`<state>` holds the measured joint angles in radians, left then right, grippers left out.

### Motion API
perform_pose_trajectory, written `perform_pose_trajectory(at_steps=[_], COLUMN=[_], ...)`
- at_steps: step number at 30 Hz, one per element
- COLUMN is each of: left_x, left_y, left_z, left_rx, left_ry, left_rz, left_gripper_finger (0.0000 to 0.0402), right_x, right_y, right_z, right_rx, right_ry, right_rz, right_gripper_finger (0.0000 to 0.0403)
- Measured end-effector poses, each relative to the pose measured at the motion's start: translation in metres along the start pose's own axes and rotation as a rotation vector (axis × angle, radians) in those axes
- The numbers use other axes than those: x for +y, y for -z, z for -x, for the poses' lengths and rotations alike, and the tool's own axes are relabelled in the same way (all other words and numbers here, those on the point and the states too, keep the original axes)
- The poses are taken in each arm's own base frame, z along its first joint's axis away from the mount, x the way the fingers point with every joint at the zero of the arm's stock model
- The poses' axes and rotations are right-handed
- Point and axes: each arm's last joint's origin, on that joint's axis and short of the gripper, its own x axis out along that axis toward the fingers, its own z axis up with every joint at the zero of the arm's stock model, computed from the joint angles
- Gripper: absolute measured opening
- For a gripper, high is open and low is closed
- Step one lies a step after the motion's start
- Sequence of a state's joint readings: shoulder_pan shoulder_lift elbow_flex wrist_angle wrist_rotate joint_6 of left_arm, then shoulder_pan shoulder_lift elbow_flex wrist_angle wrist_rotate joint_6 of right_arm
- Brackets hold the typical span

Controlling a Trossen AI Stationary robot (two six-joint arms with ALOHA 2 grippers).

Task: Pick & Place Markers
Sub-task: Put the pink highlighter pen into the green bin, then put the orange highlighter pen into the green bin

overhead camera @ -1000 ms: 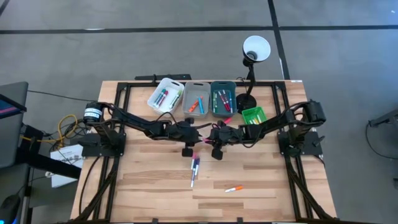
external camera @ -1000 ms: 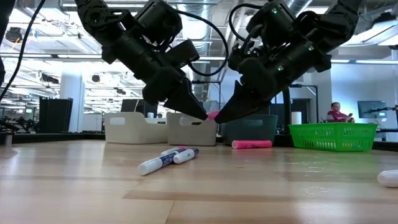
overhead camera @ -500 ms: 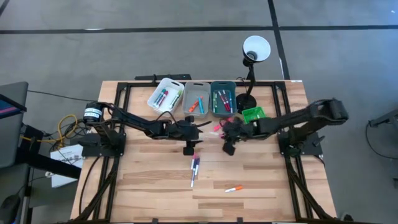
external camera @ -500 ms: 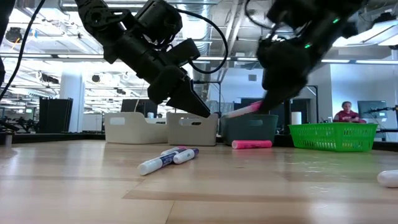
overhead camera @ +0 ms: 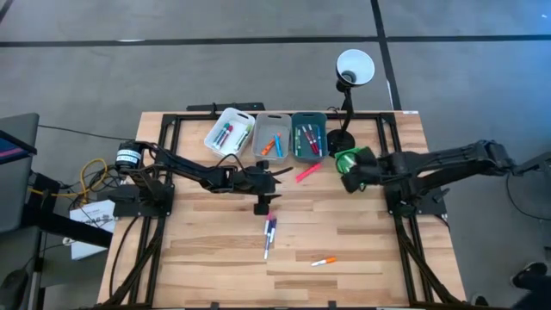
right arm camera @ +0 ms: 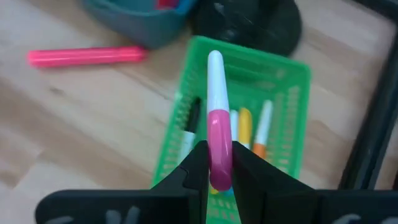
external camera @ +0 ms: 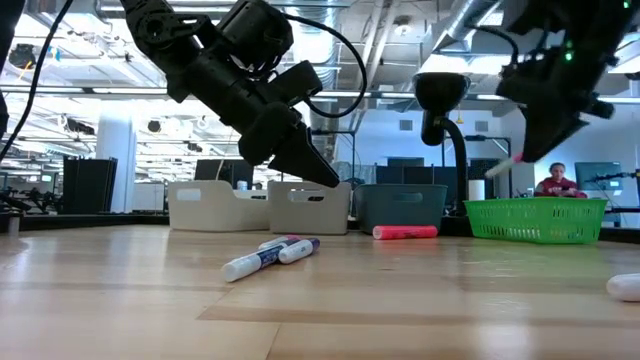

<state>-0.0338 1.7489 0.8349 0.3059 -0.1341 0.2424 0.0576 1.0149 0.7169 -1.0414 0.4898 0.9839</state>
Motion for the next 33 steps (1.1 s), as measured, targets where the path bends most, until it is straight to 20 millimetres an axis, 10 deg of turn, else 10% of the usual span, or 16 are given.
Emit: perform_pose_trajectory(at_steps=[20,33], left_x=[0.000,-0.014], left_y=[-0.001,-0.004], left_z=[0.000,0.002], left_rx=[-0.010,-0.028], left_ry=[-0.002,0.108], left_rz=[0.129,0.176], left_gripper_finger=[0.0204,0.0202], right_x=[0.013,0.033], right_y=[0.019,-0.021], right_z=[-0.053,-0.008], right_rx=[0.199,0.125], right_ry=[0.074,-0.033], right_rz=[0.155,0.242], right_gripper_finger=[0.0096,0.0164])
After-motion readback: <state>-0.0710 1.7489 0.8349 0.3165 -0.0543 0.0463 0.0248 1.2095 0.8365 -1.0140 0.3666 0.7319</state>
